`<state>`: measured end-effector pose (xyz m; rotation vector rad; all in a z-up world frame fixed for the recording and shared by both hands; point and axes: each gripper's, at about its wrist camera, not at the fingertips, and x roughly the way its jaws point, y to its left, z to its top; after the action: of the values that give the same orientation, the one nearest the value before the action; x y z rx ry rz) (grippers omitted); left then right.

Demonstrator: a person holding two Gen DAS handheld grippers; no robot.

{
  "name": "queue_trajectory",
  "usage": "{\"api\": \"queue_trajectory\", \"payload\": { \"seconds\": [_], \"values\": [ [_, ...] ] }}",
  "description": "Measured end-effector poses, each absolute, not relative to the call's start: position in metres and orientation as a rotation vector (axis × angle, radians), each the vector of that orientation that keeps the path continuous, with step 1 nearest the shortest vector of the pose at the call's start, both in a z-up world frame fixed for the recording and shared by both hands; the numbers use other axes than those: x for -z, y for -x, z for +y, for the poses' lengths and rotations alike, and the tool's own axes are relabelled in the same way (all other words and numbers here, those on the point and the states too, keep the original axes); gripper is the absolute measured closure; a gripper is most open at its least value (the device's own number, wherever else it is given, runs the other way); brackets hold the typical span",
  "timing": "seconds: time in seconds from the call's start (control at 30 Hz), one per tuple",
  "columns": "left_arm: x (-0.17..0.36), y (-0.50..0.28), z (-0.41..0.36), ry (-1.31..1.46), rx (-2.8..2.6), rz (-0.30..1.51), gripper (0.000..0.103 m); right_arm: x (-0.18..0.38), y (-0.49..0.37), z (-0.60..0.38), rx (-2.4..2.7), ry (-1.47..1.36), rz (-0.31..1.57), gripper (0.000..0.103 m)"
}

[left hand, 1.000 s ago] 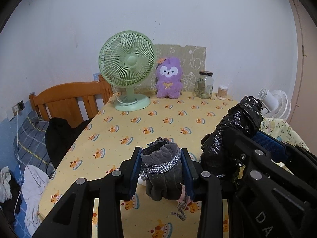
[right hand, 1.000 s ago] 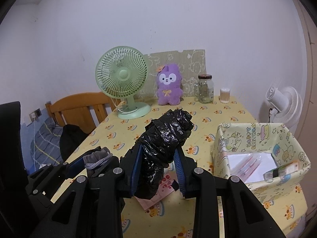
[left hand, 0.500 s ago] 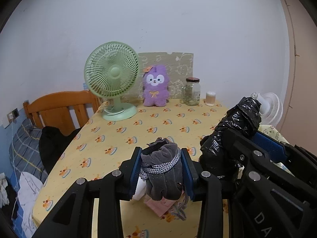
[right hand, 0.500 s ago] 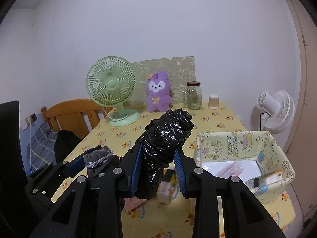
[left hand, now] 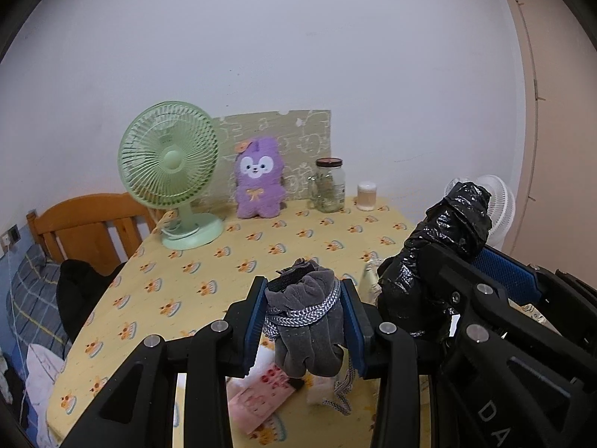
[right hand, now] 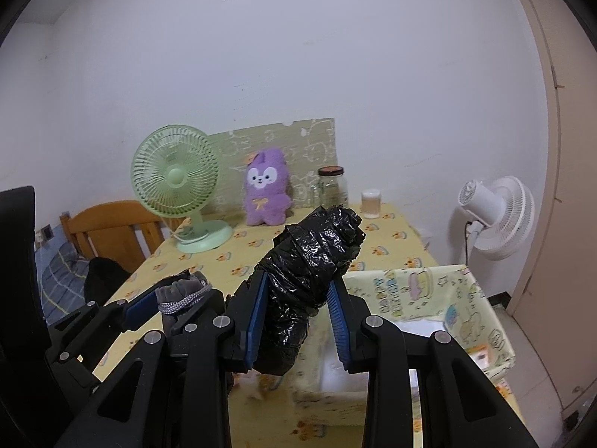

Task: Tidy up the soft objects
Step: 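Carry the black bag and gray gloves toward the box with both tools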

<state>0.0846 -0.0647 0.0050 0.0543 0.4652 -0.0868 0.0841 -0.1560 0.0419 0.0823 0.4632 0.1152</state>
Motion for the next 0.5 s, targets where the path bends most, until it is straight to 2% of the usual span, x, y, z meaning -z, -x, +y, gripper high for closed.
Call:
{"api": "queue_trajectory", "payload": {
  "seconds": [0.5],
  "values": [
    [-0.002,-0.104,-0.106,-0.083,0.163,0.492,0.064,-0.038,-0.099,-0.196,-0.044,-0.087,0.468,0.067]
  ]
}}
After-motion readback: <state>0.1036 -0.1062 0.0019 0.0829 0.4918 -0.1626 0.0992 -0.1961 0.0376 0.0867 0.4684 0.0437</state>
